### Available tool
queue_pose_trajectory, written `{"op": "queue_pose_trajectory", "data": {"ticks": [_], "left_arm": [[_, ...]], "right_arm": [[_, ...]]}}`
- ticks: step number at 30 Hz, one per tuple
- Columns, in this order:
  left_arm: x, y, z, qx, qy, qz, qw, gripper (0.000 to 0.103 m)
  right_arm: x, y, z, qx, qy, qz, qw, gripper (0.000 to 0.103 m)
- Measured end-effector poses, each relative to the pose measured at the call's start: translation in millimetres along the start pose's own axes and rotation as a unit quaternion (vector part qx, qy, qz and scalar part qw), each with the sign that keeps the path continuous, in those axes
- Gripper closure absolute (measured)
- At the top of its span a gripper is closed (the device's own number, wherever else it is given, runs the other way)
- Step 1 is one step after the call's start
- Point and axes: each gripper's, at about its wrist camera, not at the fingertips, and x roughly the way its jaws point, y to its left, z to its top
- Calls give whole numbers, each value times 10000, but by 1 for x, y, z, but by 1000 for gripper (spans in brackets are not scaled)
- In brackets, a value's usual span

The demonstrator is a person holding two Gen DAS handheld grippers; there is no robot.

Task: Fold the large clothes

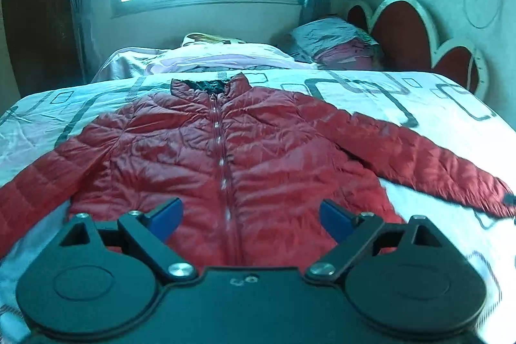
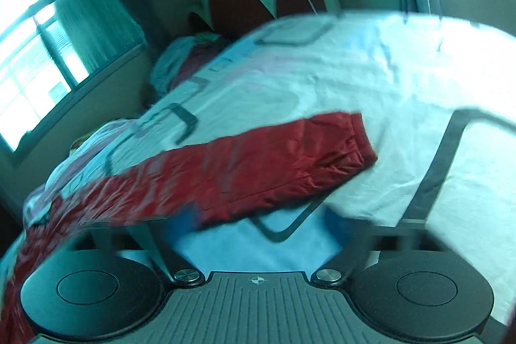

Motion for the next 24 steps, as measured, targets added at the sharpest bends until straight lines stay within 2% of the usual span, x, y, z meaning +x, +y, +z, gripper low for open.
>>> {"op": "queue_pose_trajectory", "data": {"ticks": [6, 10, 11, 12, 14, 16, 18, 20, 24], "left_arm": [[39, -26, 23, -12, 129, 43, 9999, 11], [62, -32, 29, -61, 319, 129, 9994, 11], [66, -32, 30, -74, 360, 185, 9992, 11], [68, -31, 31, -68, 404, 248, 9989, 11], [73, -25, 32, -49, 493, 401, 9980, 11], [76, -16, 34, -95, 551, 497, 9972, 12], [76, -4, 34, -147, 606, 586, 9963, 18], [74, 8, 34, -196, 631, 675, 9955, 19], [68, 35, 35, -405, 606, 732, 9947, 23]], "right_arm": [[41, -31, 7, 697, 250, 133, 9972, 39], [47, -39, 10, 822, 92, 158, 9964, 40], [49, -40, 12, 813, 70, 111, 9966, 47], [52, -41, 15, 815, 66, 70, 9966, 59], [58, -44, 21, 861, 2, 4, 9963, 63], [64, -41, 27, 708, -57, -100, 9974, 86], [66, -30, 32, 470, -152, -147, 9987, 92], [63, -10, 37, 72, -349, -62, 9993, 96], [59, 48, 41, -815, -567, 458, 9940, 97]]}}
